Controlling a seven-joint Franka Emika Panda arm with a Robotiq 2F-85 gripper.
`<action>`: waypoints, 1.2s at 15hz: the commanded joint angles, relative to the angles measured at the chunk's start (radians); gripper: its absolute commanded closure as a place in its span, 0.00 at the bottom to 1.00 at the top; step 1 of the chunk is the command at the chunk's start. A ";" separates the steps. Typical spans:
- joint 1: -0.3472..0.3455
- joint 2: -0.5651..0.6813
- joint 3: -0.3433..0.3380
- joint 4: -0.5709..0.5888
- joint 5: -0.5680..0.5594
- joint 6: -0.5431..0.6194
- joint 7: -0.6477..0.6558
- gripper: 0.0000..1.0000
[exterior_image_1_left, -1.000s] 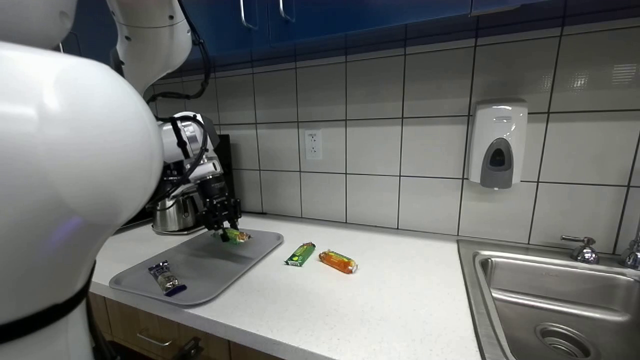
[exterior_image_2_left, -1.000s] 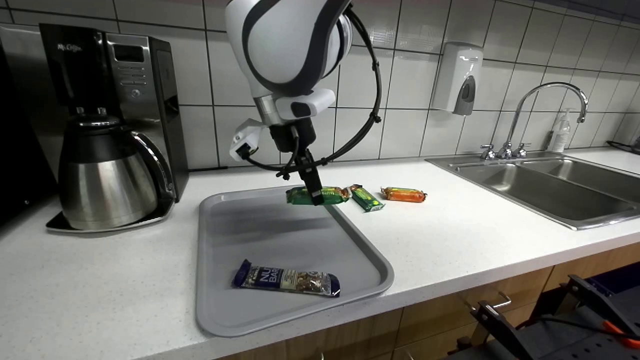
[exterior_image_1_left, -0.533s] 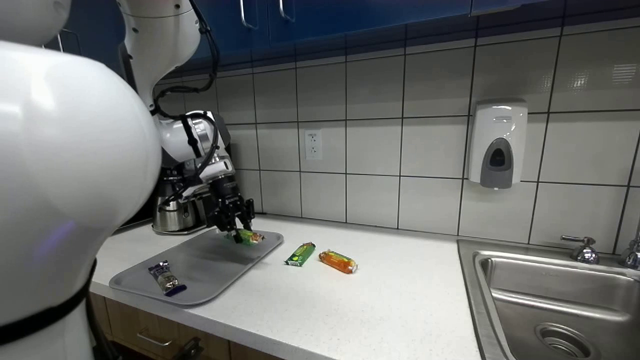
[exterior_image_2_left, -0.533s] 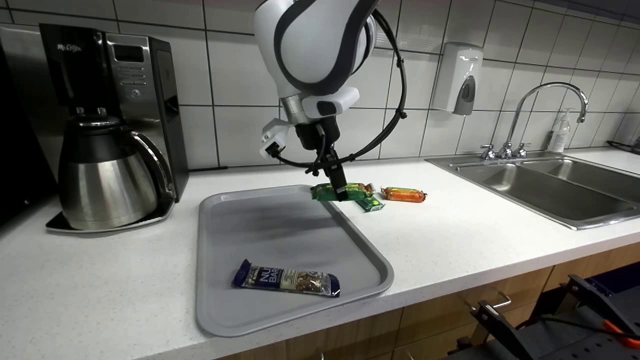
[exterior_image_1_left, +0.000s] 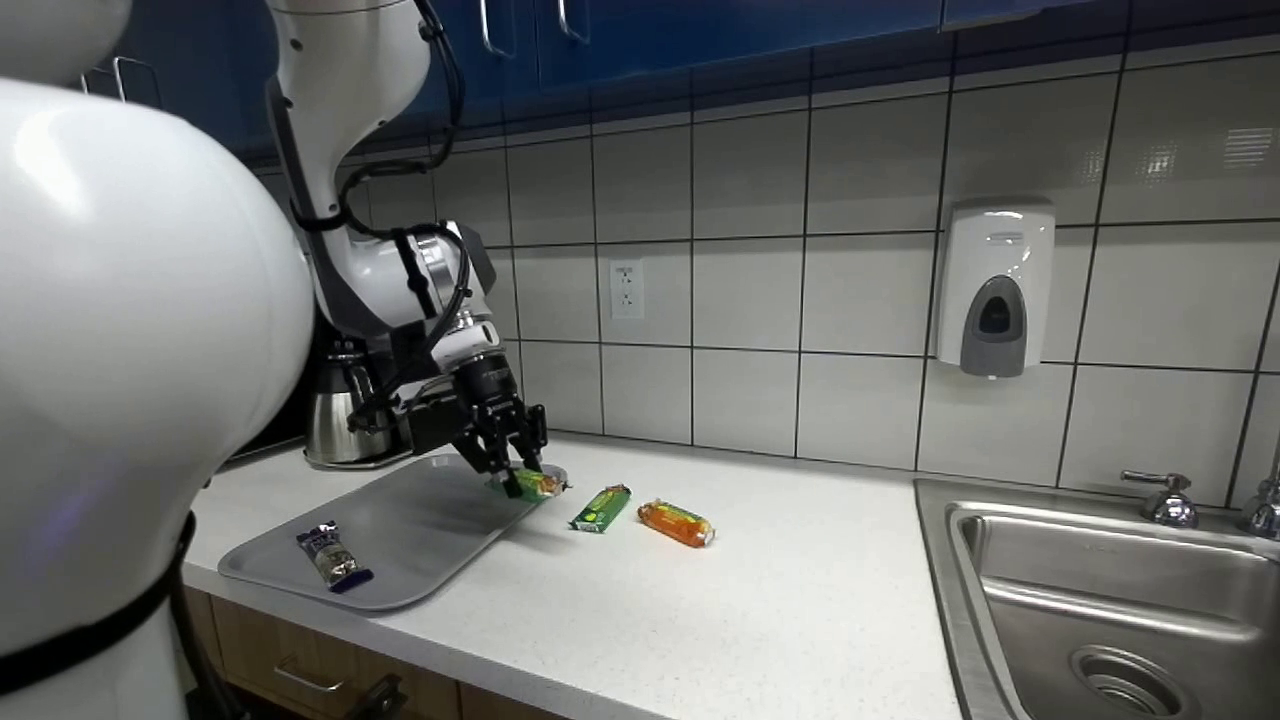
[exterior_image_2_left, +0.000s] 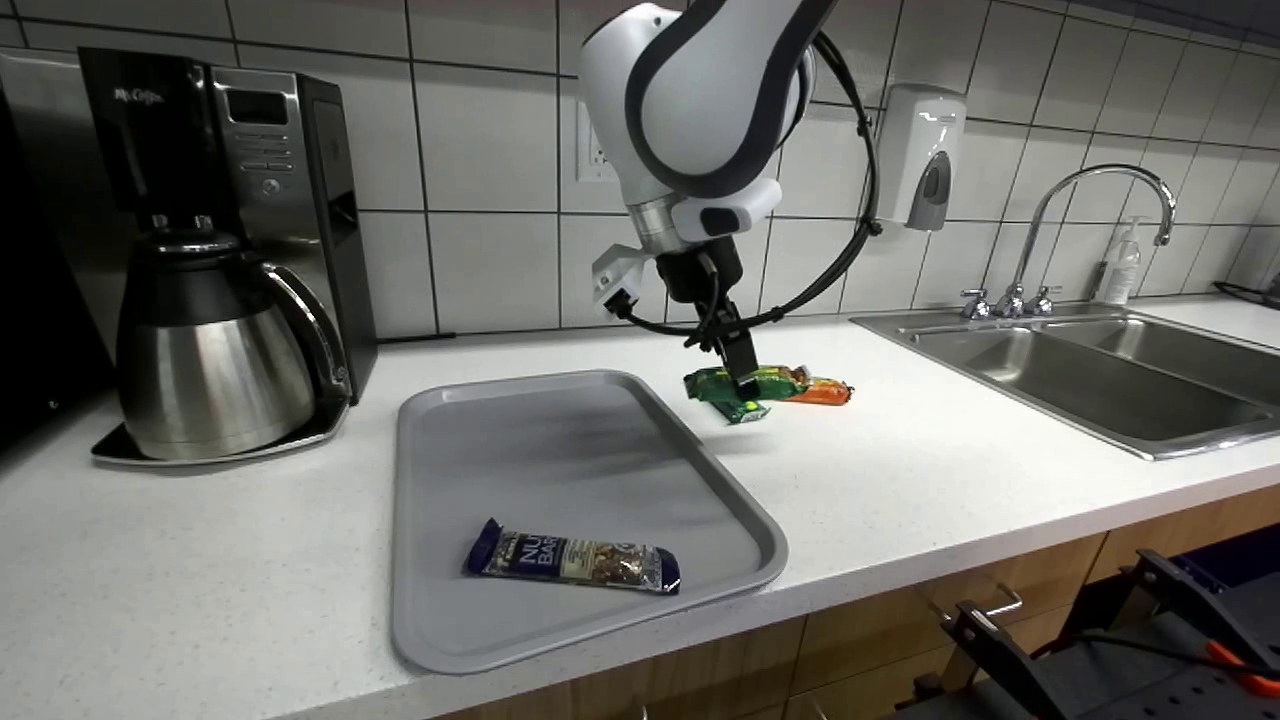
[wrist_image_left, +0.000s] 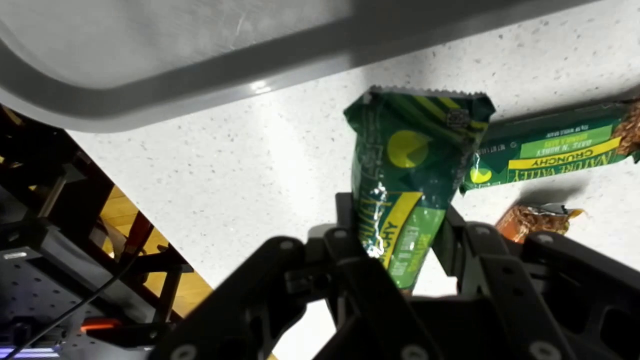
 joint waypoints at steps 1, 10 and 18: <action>-0.041 -0.062 0.000 -0.070 -0.038 0.012 0.028 0.86; -0.118 -0.090 -0.034 -0.140 -0.059 0.023 0.029 0.86; -0.175 -0.091 -0.077 -0.174 -0.079 0.026 0.046 0.86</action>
